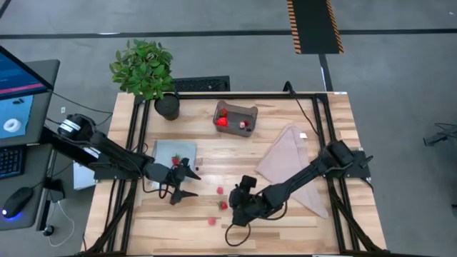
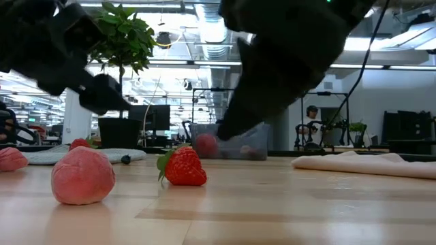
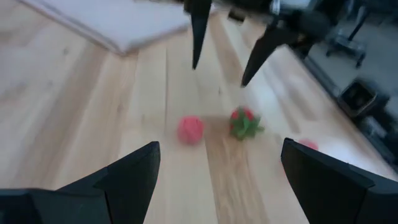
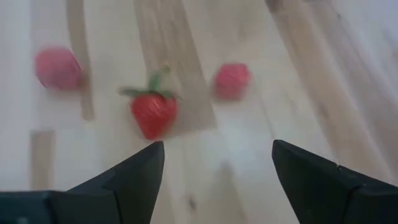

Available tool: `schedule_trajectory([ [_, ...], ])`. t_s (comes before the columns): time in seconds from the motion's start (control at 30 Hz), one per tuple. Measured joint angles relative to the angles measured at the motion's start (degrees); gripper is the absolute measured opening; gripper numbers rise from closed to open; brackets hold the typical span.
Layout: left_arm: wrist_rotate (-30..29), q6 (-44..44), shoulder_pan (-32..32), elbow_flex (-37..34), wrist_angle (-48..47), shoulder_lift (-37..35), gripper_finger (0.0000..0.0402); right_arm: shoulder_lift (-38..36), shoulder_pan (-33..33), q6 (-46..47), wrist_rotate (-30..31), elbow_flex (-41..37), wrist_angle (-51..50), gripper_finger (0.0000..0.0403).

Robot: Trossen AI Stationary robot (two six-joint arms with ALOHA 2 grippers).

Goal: Pick and placing Produce into tupperware
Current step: Put the strawberry into the black bin

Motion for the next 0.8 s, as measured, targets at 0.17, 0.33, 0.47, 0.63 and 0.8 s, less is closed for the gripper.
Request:
schedule_trajectory([
  [0.17, -1.21, -0.08, -1.53, 3.76, 0.87, 8.71, 0.0322, 2.44, 0.40, 0.18, -0.02, -0.12, 2.74, 0.0312],
  [0.33, 1.86, 0.67, -2.21, 9.27, 0.86, 15.84, 0.0322, 3.00, 0.70, 2.33, -0.10, -0.17, 2.18, 0.0306],
  [0.47, 3.24, 0.92, -2.40, 12.69, -0.36, 19.46, 0.0322, 3.00, 1.10, 2.70, -0.05, -0.17, 4.12, 0.0306],
  [0.63, 3.91, 1.27, -2.63, 14.52, -0.05, 20.76, 0.0322, 2.98, 2.18, 3.16, -0.14, -0.17, 5.08, 0.0306],
  [0.8, 3.12, 1.90, -2.61, 15.27, -0.27, 21.11, 0.0322, 2.98, 2.79, 2.82, 0.22, -0.17, 9.06, 0.0306],
])
